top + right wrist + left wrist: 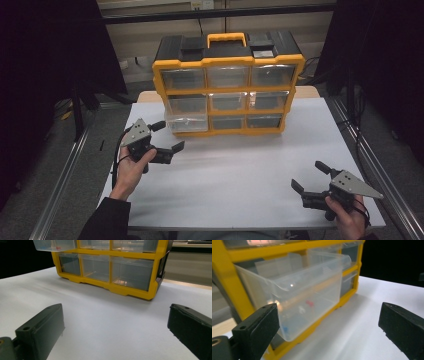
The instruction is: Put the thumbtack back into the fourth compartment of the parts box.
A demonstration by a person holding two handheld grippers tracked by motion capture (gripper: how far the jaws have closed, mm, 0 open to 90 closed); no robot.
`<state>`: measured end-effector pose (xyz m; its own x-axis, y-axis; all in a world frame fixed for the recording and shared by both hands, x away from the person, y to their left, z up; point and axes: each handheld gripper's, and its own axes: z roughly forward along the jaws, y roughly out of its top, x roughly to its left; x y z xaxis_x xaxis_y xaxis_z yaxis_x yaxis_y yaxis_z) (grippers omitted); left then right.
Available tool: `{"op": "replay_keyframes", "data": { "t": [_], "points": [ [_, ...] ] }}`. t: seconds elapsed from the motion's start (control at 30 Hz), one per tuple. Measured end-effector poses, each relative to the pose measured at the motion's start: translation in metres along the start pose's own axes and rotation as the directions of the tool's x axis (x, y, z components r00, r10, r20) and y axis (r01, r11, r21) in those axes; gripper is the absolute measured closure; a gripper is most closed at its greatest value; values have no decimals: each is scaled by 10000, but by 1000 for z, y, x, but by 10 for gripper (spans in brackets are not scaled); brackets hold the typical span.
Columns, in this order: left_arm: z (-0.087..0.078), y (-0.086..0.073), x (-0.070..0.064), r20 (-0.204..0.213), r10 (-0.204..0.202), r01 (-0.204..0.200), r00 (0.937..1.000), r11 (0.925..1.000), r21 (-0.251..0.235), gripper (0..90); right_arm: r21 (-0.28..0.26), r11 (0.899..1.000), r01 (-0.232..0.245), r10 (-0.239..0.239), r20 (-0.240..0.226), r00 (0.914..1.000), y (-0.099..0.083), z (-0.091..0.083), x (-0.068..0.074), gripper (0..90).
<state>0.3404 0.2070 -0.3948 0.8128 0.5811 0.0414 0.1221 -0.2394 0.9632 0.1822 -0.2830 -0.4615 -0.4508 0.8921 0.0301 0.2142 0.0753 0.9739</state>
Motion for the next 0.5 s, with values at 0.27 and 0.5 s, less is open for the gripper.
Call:
{"op": "replay_keyframes", "data": {
  "t": [0.27,0.5],
  "points": [
    [10,-30,-9,306,-262,240,9992,9974,686,35,-3,10000,36,-36,10,10000,0,0,0,4],
    [12,-52,-21,282,-530,513,9982,9970,584,38,25,10000,46,-46,17,10000,0,0,0,4]
  ]
}}
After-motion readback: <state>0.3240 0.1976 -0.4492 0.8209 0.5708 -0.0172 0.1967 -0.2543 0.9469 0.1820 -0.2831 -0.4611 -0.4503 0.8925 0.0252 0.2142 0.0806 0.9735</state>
